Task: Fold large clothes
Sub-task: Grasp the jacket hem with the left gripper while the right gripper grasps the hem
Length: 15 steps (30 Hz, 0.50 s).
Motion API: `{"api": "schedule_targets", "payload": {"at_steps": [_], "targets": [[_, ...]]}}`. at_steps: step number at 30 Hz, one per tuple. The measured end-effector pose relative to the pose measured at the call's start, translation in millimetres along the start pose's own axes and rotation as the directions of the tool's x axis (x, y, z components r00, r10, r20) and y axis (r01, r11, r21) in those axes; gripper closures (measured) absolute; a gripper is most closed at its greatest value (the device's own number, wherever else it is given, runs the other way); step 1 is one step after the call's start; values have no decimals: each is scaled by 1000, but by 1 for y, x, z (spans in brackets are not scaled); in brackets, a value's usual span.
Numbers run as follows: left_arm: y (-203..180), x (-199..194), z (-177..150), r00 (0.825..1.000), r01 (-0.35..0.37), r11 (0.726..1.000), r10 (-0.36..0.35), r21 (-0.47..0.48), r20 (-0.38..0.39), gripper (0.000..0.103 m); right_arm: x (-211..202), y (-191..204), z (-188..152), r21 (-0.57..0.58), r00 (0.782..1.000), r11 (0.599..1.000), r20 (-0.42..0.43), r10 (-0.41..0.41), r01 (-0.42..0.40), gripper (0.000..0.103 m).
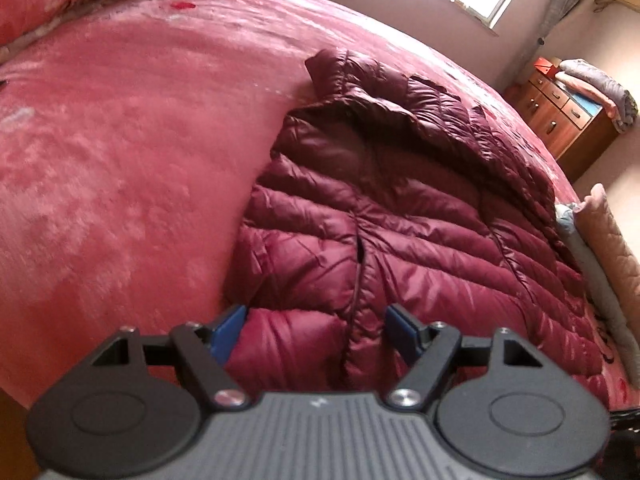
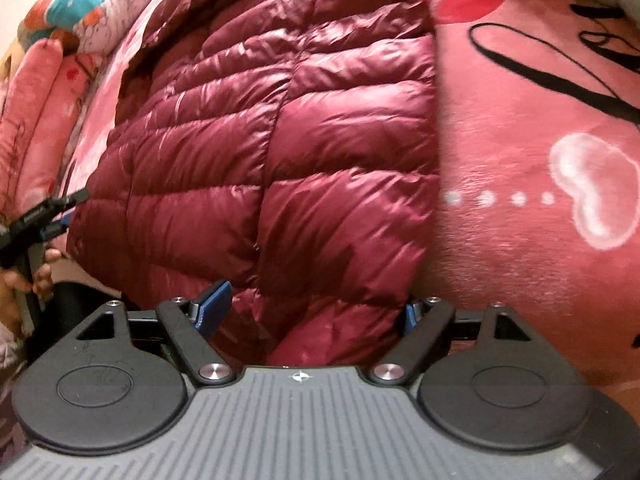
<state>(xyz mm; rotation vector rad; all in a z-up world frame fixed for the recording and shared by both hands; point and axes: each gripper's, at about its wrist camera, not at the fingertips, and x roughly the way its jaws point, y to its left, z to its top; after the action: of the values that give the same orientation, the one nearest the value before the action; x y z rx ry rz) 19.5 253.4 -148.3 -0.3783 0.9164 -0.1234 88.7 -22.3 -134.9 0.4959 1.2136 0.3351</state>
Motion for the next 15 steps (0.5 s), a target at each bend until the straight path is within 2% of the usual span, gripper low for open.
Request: {"api": "schedule_targets", "payload": {"at_steps": [4, 7, 9, 12, 14, 15], "targets": [[-6, 1, -2, 998, 39, 999, -38, 14, -42, 28, 10, 5, 3, -28, 999, 1000, -44, 7, -8, 15], [-16, 2, -4, 995, 64, 996, -59, 58, -81, 28, 13, 7, 5, -36, 998, 999, -57, 16, -18, 35], [-20, 2, -5, 993, 68, 995, -61, 73, -102, 28, 12, 8, 5, -45, 998, 999, -50, 25, -27, 56], [-24, 3, -3, 991, 73, 993, -62, 90, -122, 28, 12, 12, 6, -61, 999, 998, -38, 33, -35, 66], [-27, 4, -3, 990, 73, 991, -58, 111, -130, 33, 13, 15, 7, -66, 999, 997, -27, 37, -39, 71], [-30, 3, -4, 990, 73, 990, -57, 118, -131, 40, 12, 15, 7, -67, 999, 997, -18, 44, -45, 74]]}}
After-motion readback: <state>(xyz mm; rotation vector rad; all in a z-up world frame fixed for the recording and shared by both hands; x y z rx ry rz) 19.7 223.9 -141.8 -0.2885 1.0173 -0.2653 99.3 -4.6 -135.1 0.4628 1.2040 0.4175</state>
